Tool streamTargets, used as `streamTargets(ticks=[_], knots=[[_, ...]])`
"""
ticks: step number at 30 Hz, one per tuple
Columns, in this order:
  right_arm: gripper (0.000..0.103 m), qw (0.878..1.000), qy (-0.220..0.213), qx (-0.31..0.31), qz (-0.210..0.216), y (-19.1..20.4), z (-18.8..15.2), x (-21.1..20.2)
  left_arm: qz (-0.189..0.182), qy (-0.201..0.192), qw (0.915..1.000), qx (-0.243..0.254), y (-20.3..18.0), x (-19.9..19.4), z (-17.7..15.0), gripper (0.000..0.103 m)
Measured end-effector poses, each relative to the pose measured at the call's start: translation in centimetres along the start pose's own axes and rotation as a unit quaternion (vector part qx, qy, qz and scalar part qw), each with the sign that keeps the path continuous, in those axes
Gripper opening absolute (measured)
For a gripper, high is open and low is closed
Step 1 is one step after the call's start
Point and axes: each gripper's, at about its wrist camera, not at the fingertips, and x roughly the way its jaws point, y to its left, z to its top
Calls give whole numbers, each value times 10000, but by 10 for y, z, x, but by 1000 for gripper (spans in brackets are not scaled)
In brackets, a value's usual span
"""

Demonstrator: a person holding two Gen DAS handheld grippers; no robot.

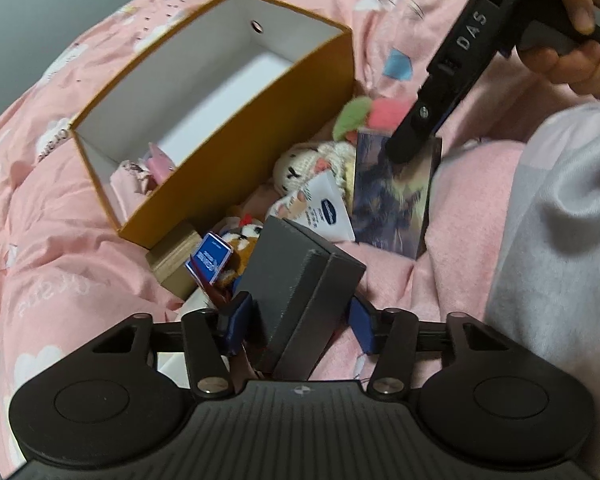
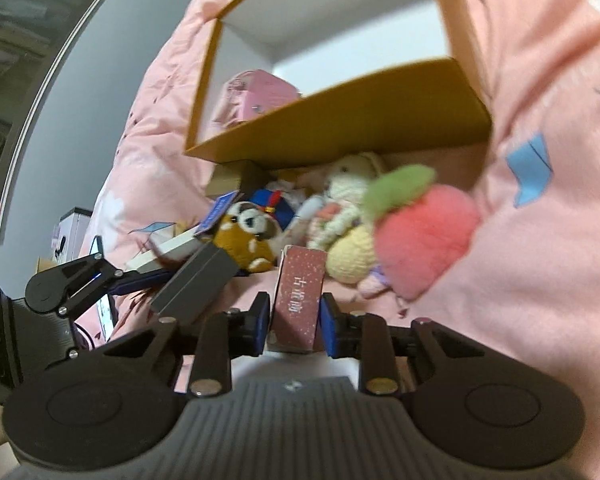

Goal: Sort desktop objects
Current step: 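Grasp the dark grey box with the left gripper while the right grasps the red-brown box, then carry the grey box and red-brown box into the shoebox with both grippers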

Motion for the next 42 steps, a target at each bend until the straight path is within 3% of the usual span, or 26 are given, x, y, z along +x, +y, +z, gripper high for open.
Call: streamTargets(ticks=[7, 12, 19, 34, 39, 42], knots=[[31, 9994, 91, -325, -68, 13, 6, 14, -115, -218, 9977, -624, 15, -1, 1, 55], [29, 9989, 291, -241, -292, 4, 4, 28, 80, -168, 9959, -890, 21, 6, 2, 43], [26, 9983, 143, -429, -365, 13, 3, 11, -97, -298, 9901, -1368, 38, -2, 3, 40], [26, 9904, -598, -1121, -543, 47, 29, -32, -541, -587, 9754, -2054, 78, -28, 29, 40], [26, 9859, -911, -1295, -538, 59, 45, -43, -683, -797, 9666, -2340, 104, -36, 40, 40], [26, 9828, -1177, -1341, -471, 63, 58, -51, -705, -980, 9565, -2656, 123, -41, 49, 40]])
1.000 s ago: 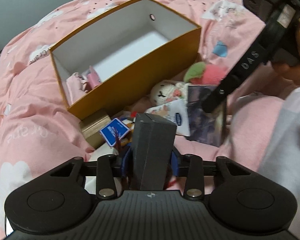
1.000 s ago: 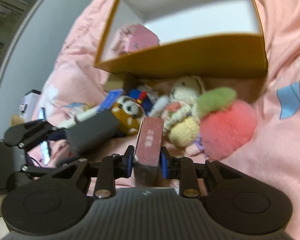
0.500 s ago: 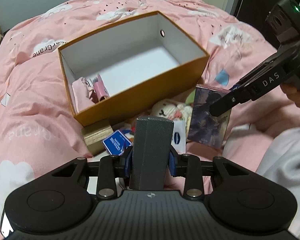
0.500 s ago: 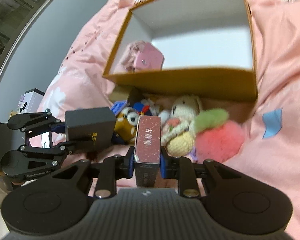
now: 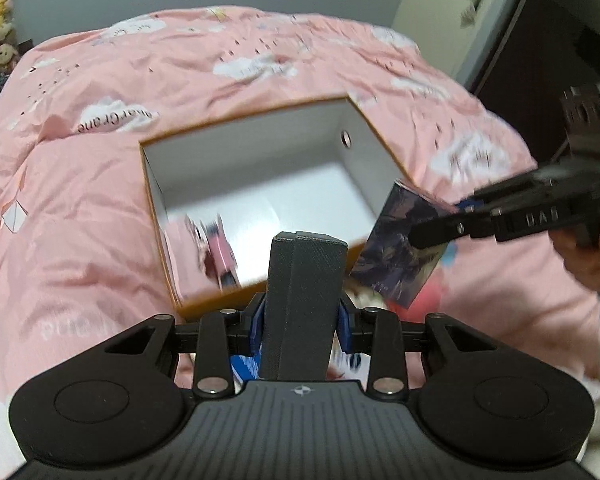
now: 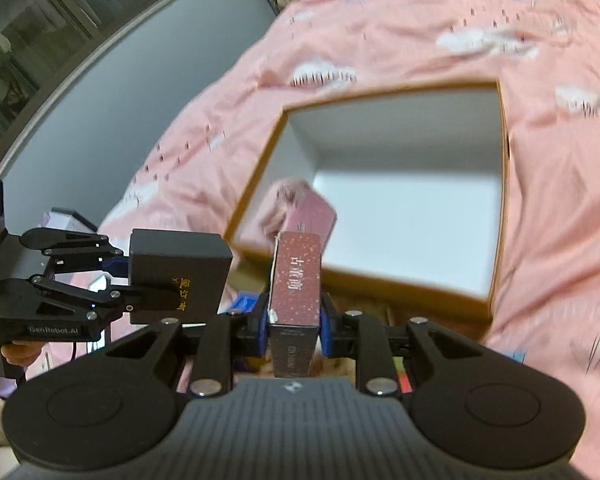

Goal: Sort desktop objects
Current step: 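Carry the grey box and red-brown box into the shoebox with both grippers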

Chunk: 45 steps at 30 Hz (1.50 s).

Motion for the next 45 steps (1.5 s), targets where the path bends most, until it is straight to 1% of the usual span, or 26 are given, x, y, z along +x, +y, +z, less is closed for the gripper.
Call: streamTargets(ticks=[3, 7, 10, 11, 13, 17, 21, 26, 31, 34, 38, 45], knots=[[26, 9996, -263, 31, 82, -3, 16, -1, -110, -154, 9992, -344, 14, 1, 21, 40], [26, 9987, -498, 34, -56, -8, 37, 12, -180, -220, 9965, -782, 31, 18, 46, 40], [26, 9987, -483, 79, -174, -17, 49, 32, -207, -111, 9946, -1011, 41, 39, 56, 40], [26, 9987, -447, 110, -203, -21, 51, 39, -138, -92, 9947, -1016, 43, 48, 59, 40], [26, 9987, -371, 173, -292, -30, 54, 54, -35, -41, 9927, -1208, 48, 64, 62, 40], [26, 9984, -136, 251, -483, -45, 57, 84, -106, 304, 9884, -1481, 55, 97, 60, 40], [26, 9970, -2, 201, -749, -53, 53, 107, -51, 725, 9825, -1714, 59, 127, 58, 40], [26, 9967, 35, 341, -738, -60, 48, 123, 166, 1204, 9748, -1870, 62, 155, 57, 40], [26, 9963, 13, 439, -740, -65, 42, 131, 301, 1542, 9664, -2033, 65, 170, 55, 40], [26, 9965, 62, 521, -647, -67, 41, 139, 365, 1668, 9628, -2092, 65, 175, 54, 40], [25, 9964, 103, 560, -630, -69, 37, 146, 406, 1787, 9585, -2185, 67, 179, 51, 40], [25, 9966, 146, 626, -519, -71, 32, 149, 326, 1783, 9551, -2343, 74, 174, 46, 41]])
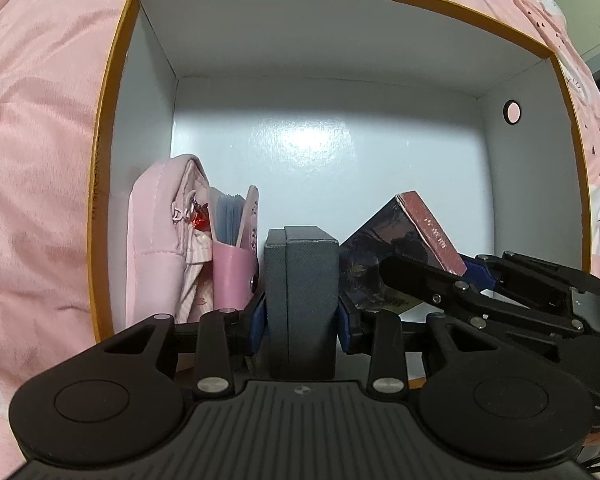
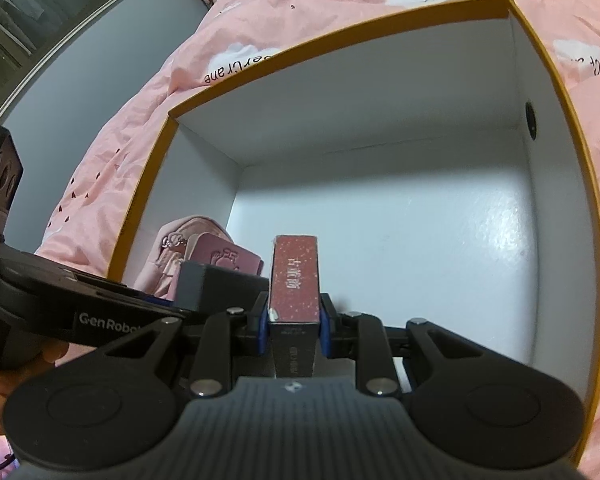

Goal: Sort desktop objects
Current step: 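Carry the grey box and red-brown box into the shoebox with both grippers, then set the grey box upright in the shoebox while the right places the red-brown box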

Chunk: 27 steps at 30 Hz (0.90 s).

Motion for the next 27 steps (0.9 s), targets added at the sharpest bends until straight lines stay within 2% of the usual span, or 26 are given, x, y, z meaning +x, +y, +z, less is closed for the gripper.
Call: streamTargets(ticks=[6, 11, 15, 18, 24, 27], knots=[[26, 9998, 129, -129, -29, 5, -1, 0, -176, 54, 9998, -85, 7, -5, 3, 45], [28, 9997, 223, -95, -60, 4, 2, -5, -249, 51, 9996, -108, 13, -11, -1, 42], [28, 9984, 542, -159, -43, 7, 2, -4, -292, 17, 9995, -81, 16, -17, -2, 41], [26, 9968, 797, -91, -11, 8, -1, 2, -203, 27, 9998, 24, -1, -9, 5, 41], [26, 9976, 680, 17, -128, 18, -1, 2, -138, 143, 9998, 100, -2, -10, 10, 41], [26, 9975, 683, 94, -140, 18, 0, 2, -273, 117, 9996, 19, 1, -14, 10, 42]])
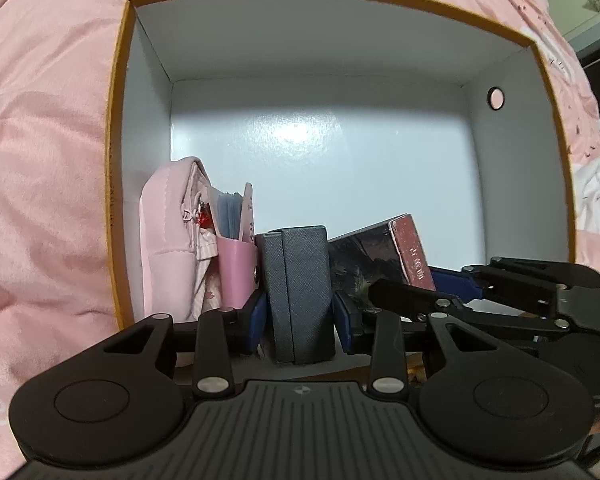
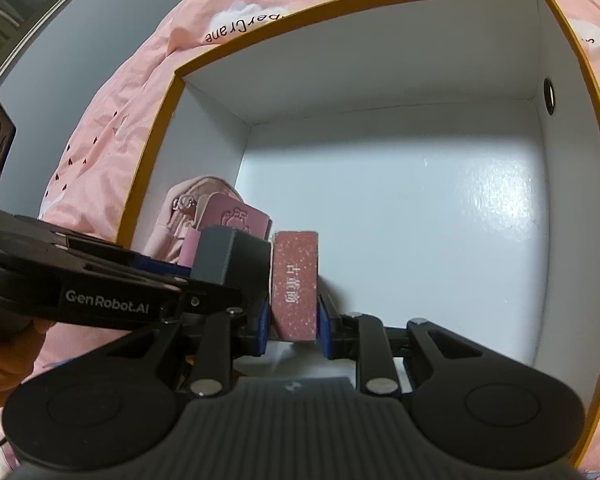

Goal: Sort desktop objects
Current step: 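Set the grey box upright in the shoebox while the right places the red-brown box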

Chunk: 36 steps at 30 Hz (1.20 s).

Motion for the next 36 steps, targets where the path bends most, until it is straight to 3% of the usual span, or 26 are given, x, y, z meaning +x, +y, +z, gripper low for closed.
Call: streamTargets(ticks=[4, 9, 13, 19, 29, 36], knots=[[26, 10000, 8, 53, -16, 0, -2, 1, -160, -171, 9997, -5, 4, -17, -4, 48], [30, 9999, -16, 111, 57, 4, -1, 0, -231, -461, 9987, -60, 13, -41, -11, 48], [34, 9999, 29, 88, 124, 10, -1, 0, -115, -726, 9970, -221, 19, -56, -18, 48], [36, 9991, 163, 165, 343, 16, -1, 0, -72, -860, 9957, -324, 23, -55, -24, 48], [45, 9993, 177, 193, 257, 18, 2, 13, -268, -934, 9936, -570, 31, -50, -37, 48], [44, 9988, 165, 212, 415, 14, -1, 15, -342, -956, 9925, -683, 29, -48, -41, 48]])
